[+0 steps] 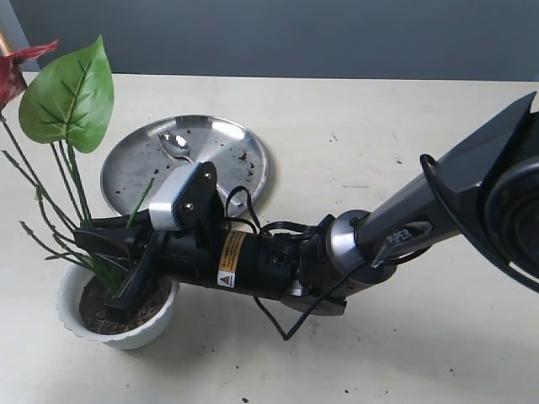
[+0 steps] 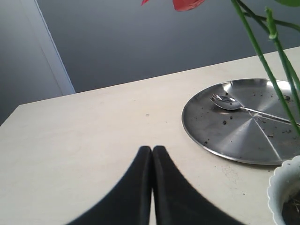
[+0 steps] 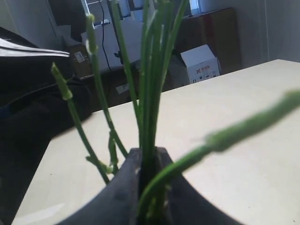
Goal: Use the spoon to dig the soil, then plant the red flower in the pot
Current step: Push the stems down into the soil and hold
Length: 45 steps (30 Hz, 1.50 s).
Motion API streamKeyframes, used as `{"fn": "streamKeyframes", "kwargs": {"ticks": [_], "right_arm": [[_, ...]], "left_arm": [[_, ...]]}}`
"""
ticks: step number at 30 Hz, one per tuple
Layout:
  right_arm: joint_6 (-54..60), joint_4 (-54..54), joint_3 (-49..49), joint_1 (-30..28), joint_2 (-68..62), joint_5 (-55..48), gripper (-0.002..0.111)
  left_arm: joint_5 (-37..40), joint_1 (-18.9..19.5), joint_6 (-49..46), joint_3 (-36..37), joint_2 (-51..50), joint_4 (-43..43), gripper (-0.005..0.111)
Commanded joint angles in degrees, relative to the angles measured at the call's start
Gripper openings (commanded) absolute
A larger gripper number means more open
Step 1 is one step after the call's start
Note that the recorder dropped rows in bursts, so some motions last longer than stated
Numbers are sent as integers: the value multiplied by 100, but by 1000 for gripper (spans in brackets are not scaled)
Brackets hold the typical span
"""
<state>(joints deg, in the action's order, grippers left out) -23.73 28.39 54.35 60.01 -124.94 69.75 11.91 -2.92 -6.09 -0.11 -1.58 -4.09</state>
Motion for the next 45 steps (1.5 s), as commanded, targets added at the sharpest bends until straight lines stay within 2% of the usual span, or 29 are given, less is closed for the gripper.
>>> {"fn": "streamKeyframes", "kwargs": {"ticks": [1, 16, 29, 45], "right_arm": [[-59, 265, -36, 3, 60, 21, -1], [126, 478, -36, 3, 60, -107, -1], [494, -543, -281, 3, -56, 21, -1], [433, -588, -440, 3, 139, 21, -1]], "left_arm": [[-36, -9, 28, 11, 24, 5, 0], [-36, -9, 28, 11, 24, 5, 0], [-36, -9, 28, 11, 24, 5, 0], [-36, -9, 28, 11, 24, 5, 0]]}}
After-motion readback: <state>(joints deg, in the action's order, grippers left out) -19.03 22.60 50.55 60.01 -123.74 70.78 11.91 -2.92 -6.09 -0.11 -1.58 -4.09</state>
